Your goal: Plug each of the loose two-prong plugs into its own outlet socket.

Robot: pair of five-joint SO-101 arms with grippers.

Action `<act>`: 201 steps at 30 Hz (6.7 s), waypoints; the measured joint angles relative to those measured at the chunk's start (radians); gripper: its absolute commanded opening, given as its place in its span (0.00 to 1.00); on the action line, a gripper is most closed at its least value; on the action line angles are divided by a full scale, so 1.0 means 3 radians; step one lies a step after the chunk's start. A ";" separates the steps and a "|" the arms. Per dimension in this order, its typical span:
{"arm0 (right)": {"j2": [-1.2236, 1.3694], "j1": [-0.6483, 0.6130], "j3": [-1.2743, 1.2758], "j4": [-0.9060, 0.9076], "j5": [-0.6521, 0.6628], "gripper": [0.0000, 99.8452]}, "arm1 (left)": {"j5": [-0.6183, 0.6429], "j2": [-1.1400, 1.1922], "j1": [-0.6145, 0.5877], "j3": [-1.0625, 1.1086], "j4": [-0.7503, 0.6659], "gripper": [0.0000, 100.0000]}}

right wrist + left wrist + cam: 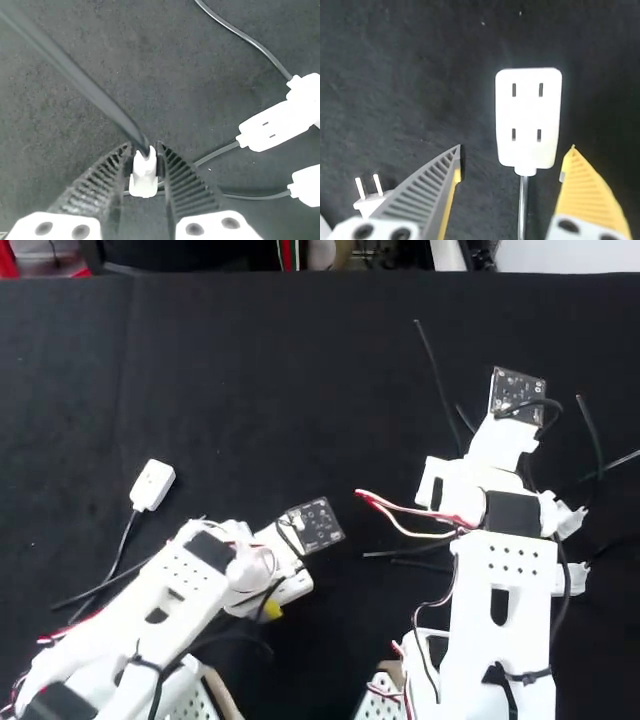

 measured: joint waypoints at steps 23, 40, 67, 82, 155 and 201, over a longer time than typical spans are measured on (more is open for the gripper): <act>0.0000 0.0000 0.0000 0.0000 0.0000 0.01 | 0.0015 0.0389 0.0189 -0.0061 0.0005 0.07; 0.0000 0.0000 0.0000 0.0000 0.0000 0.01 | 0.0644 0.0414 -0.0706 -0.0322 -0.0332 0.07; 0.0056 -0.1013 0.0199 -0.0967 -0.0348 0.01 | 0.0972 -0.0900 -0.1202 0.0194 -0.0297 0.30; 0.1744 -0.2312 -0.0046 -0.2092 0.0199 0.01 | 0.0997 -0.3836 -0.2665 0.1095 0.0987 0.30; 0.0655 -0.2460 0.1739 -0.2961 0.0491 0.01 | 0.0598 -0.3780 -0.3064 0.1320 0.1079 0.30; 0.0225 -0.2639 0.1765 -0.2107 -0.0225 0.33 | 0.0598 -0.3775 -0.3064 0.1360 0.1079 0.30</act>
